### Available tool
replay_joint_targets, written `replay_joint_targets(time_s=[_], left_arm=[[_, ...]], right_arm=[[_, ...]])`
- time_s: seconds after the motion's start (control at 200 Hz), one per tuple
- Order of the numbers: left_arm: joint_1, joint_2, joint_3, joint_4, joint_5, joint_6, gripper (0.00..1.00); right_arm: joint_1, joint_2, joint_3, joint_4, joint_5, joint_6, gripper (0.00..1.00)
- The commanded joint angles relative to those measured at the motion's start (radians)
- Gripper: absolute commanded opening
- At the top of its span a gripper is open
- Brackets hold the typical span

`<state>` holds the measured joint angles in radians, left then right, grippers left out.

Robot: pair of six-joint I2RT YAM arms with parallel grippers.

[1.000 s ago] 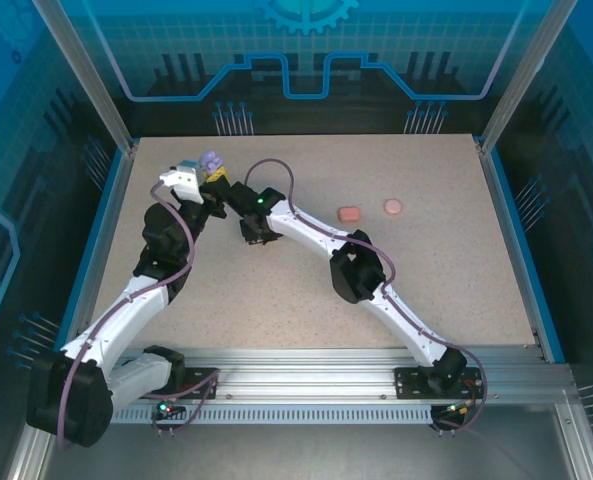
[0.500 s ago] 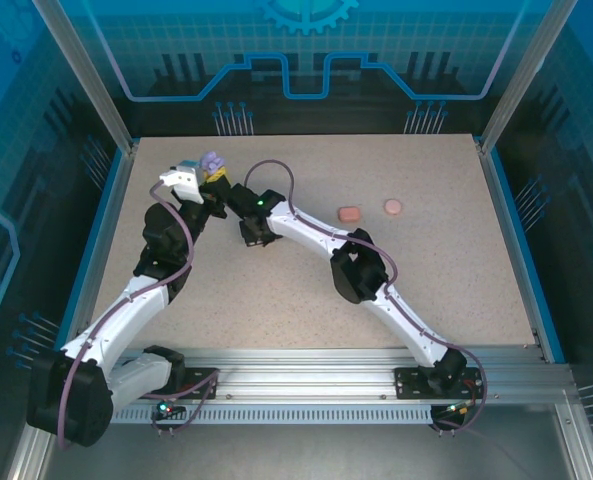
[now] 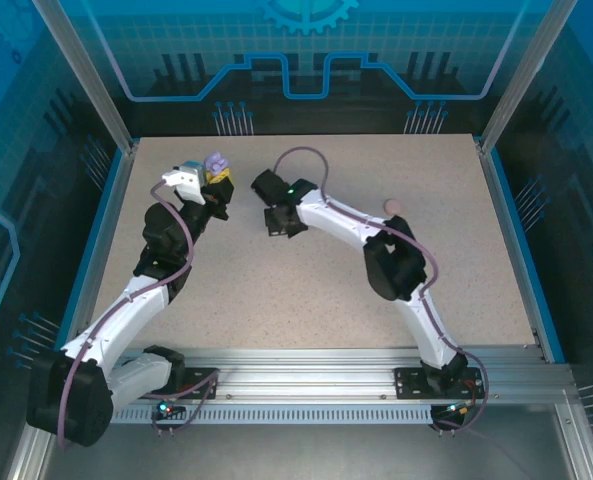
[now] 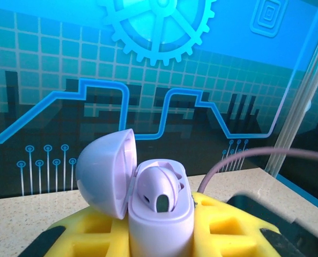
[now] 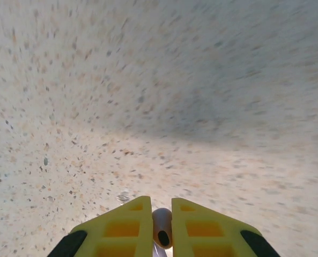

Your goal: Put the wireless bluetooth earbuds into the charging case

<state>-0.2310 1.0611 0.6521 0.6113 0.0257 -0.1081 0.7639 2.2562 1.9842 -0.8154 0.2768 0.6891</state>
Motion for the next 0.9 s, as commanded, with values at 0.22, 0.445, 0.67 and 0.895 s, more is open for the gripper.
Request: replay_joint_targets(time_s=[0.22,0.445,0.67,0.895], left_arm=[[-0.013,0.057,-0.012,0.108,0.142,-0.021,0.00],[-0.098,0.116,-0.013,0.186,0.208,0.080,0.00],[-0.159,0.192,0.043,0.206,0.258,0.104,0.00],[-0.210,0.246,0.123,0.202,0.299,0.138,0.00]], right_arm=[[-0.086,-0.352,-0.209,0.195,-0.012,-0.014,0.12],[-0.147,-0.569,-0.300,0.320,-0.063,-0.045,0.11],[-0.212,-0.747,-0.378,0.463,-0.161,-0.054,0.12],[-0.247,-0.885,-0.495,0.674,-0.298,-0.061,0.12]])
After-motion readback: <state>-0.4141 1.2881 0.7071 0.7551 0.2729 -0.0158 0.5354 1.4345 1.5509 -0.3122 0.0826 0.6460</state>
